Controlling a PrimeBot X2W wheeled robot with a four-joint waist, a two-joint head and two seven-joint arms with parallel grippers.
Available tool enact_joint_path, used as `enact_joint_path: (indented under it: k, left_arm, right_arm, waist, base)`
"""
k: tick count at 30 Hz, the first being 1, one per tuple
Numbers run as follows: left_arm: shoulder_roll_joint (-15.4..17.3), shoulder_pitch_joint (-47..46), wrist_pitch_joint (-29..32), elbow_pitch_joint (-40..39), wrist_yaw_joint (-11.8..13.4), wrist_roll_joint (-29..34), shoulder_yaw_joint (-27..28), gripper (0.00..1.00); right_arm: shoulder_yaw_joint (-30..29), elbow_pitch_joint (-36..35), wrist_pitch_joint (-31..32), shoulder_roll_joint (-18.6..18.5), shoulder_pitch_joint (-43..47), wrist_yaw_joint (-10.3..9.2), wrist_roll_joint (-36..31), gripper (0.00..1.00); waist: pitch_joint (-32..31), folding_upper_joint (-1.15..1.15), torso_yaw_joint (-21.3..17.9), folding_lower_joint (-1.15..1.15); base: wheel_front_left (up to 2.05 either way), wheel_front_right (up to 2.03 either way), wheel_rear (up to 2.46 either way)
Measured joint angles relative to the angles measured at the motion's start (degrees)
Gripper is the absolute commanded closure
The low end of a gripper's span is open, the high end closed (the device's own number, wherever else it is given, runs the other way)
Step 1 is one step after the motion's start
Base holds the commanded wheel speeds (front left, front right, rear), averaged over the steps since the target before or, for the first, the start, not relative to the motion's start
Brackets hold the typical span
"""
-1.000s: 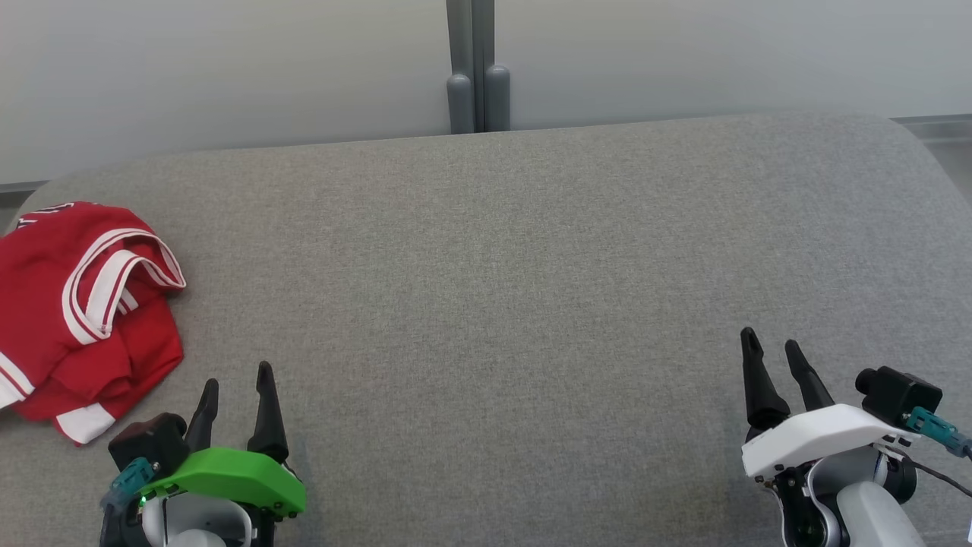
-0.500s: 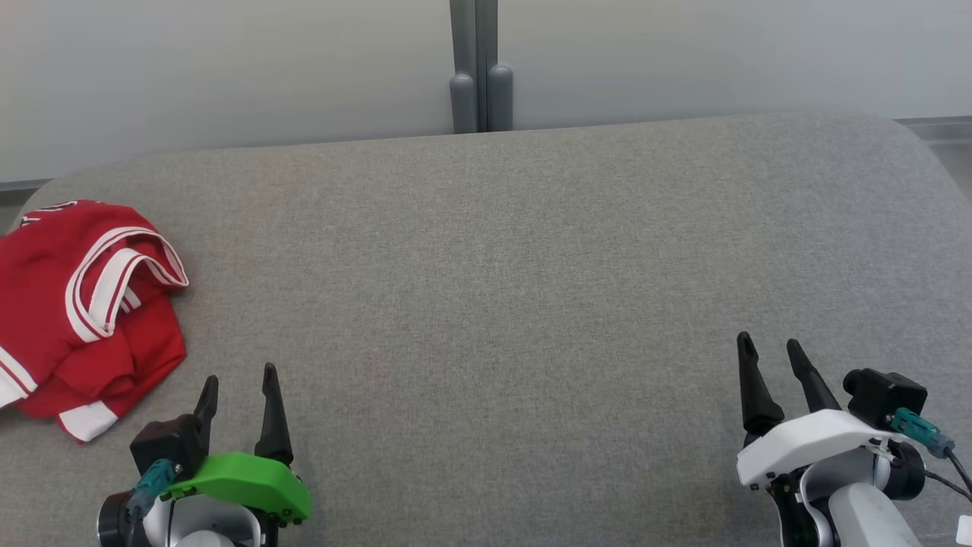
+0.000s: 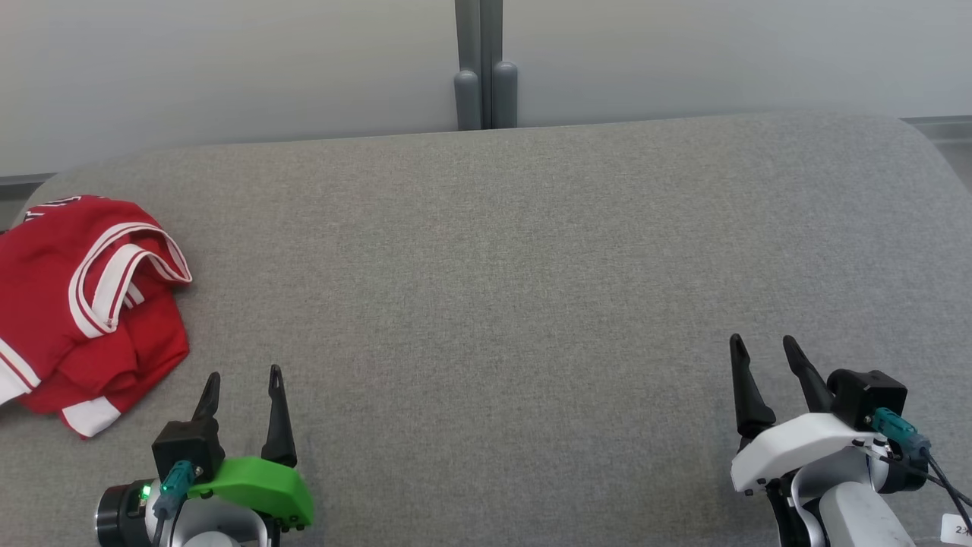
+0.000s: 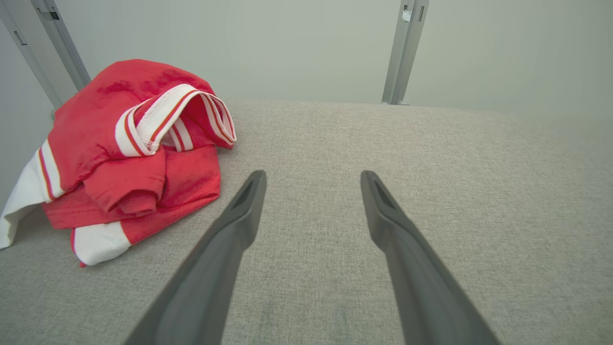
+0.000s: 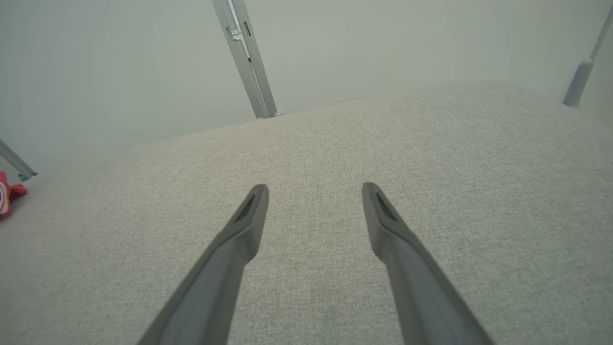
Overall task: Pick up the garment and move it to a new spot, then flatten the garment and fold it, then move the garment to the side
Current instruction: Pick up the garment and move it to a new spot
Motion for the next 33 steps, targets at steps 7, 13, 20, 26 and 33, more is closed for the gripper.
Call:
enact_joint_path:
  k: [7, 13, 20, 26, 33]
  left_arm:
    - [-0.02, -0.10, -0.77, 0.30, 0.32, 3.36, 0.02, 0.00]
    - [-0.21, -0.47, -1.42, 0.24, 0.80, 6.15, 0.02, 0.00]
    - [-0.62, -0.85, -2.03, 0.45, 1.76, 8.28, 1.04, 0.00]
    - [-1.33, -0.71, -2.71, 0.79, 2.25, 9.77, 2.63, 0.00]
    - [-2.09, 0.60, -2.87, 0.88, 1.49, 8.22, 5.44, 0.00]
  right_arm:
    - [-0.02, 0.41, -0.73, 0.08, -0.01, 0.00, -3.24, 0.00]
    - [0.27, 0.74, -1.37, -0.15, -0.64, 0.01, -6.11, 0.00]
    - [2.05, 0.70, -2.10, -0.44, -1.64, 0.01, -8.46, 0.00]
    - [5.68, 0.55, -2.75, -0.73, -3.08, 0.02, -10.44, 0.00]
    - [10.01, 0.91, -2.87, -0.90, -4.57, 0.02, -10.47, 0.00]
  waist:
    - [0.22, 0.00, 0.45, 0.00]
    - [0.77, 0.00, 1.38, 0.00]
    - [1.55, 0.00, 4.44, 0.00]
    - [2.24, 0.00, 9.06, 0.00]
    - [2.93, 0.00, 16.11, 0.00]
  base:
    - [0.00, 0.00, 0.00]
    - [0.00, 0.00, 0.00]
    - [0.00, 0.00, 0.00]
    - [0.00, 0.00, 0.00]
    - [0.00, 0.00, 0.00]
